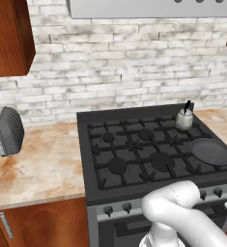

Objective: Pick the pan from the cabinet and place it on the stove. Then turn on the stove burner for the pan.

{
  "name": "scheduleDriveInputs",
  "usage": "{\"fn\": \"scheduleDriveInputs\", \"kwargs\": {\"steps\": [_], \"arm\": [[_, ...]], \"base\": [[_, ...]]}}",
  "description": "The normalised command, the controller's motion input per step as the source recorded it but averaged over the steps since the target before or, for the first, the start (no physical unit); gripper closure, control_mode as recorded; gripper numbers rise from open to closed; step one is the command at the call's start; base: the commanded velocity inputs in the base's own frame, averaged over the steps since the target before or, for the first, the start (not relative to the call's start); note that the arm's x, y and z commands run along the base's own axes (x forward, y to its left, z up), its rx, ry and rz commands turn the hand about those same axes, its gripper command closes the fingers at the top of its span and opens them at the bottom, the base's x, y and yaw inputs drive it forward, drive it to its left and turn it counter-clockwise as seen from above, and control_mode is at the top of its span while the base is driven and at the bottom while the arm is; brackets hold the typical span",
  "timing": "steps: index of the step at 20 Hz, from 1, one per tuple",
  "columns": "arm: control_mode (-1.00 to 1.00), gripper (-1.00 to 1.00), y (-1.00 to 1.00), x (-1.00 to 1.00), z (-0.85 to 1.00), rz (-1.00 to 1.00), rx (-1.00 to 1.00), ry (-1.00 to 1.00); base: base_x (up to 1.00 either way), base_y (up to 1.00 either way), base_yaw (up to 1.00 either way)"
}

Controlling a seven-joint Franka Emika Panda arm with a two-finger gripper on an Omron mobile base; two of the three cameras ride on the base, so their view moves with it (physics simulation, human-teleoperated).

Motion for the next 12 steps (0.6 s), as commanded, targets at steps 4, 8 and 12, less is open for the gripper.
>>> {"fn": "scheduleDriveInputs", "kwargs": {"steps": [4,8,12], "arm": [[-1.00,1.00,-0.07,-0.08,0.10,0.00,-0.28,0.00],[-1.00,1.00,-0.07,-0.13,0.08,0.00,-0.31,0.00],[-1.00,1.00,-0.07,-0.11,0.07,0.00,-0.31,0.00]], "base": [[0.00,0.00,0.00],[0.00,0.00,0.00],[0.00,0.00,0.00]]}}
